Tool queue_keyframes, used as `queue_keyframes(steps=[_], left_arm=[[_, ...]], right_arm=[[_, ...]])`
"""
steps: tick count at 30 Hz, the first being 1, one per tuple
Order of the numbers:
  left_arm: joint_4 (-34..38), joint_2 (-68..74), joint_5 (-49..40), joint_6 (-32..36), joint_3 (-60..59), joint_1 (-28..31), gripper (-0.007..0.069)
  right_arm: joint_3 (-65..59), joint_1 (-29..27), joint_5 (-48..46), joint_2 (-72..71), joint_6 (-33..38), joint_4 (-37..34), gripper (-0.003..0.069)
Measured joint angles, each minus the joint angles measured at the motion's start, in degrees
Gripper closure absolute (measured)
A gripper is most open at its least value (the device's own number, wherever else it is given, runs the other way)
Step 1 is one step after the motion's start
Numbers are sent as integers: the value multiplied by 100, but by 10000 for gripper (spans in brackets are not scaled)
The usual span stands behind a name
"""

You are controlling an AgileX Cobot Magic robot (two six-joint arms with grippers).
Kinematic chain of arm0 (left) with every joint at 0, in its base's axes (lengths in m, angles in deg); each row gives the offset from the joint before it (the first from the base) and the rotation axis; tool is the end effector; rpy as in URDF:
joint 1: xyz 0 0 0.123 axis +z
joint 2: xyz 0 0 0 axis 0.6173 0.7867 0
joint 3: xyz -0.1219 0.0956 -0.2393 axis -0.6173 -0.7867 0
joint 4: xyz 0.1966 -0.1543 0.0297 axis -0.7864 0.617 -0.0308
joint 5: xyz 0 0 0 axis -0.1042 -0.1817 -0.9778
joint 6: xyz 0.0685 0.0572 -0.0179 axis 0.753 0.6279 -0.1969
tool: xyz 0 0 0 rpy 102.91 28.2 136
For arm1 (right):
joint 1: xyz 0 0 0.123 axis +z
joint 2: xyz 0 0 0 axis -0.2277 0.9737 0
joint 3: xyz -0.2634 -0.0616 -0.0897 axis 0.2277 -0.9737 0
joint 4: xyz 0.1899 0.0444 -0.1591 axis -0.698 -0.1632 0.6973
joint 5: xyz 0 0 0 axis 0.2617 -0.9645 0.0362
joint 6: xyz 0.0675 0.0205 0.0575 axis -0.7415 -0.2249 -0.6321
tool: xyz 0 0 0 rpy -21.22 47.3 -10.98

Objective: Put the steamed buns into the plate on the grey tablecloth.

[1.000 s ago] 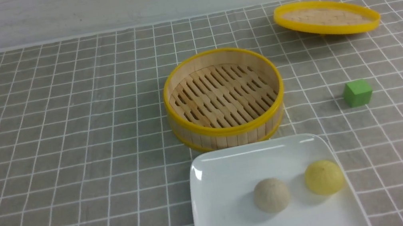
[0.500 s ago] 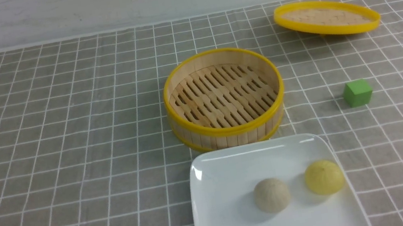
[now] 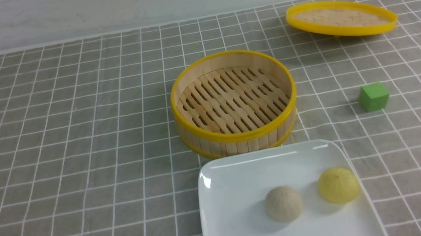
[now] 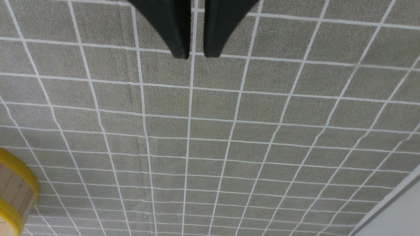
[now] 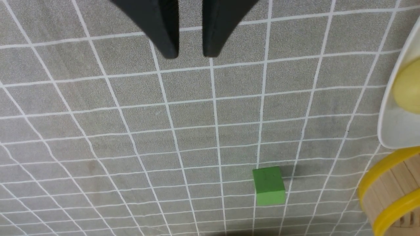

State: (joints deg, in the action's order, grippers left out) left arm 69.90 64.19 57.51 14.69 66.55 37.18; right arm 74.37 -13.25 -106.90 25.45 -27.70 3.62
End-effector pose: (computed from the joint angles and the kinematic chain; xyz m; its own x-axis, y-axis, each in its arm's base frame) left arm 0.0527 0.0037 0.1720 -0.2859 -0.0362 -0.9576 -0.0441 0.9987 -0.0246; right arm 0.0514 -0.0042 0.1717 -0.3122 0.1036 -0.9444 0.0770 0.9935 0.0835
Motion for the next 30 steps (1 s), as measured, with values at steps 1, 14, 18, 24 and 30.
queue_keyframes(steps=[1,14,18,24,30], left_arm=[[-5,0,0,0,0,0,533],[-22,0,-7,0,4,0,517],[-23,0,-7,0,4,0,516],[-23,0,-9,0,4,0,506],[-23,0,-9,0,4,0,499]], right_arm=[[0,0,0,0,0,0,519],[0,0,0,0,0,0,505],[0,0,0,0,0,0,499],[0,0,0,0,0,0,491],[0,0,0,0,0,0,484]])
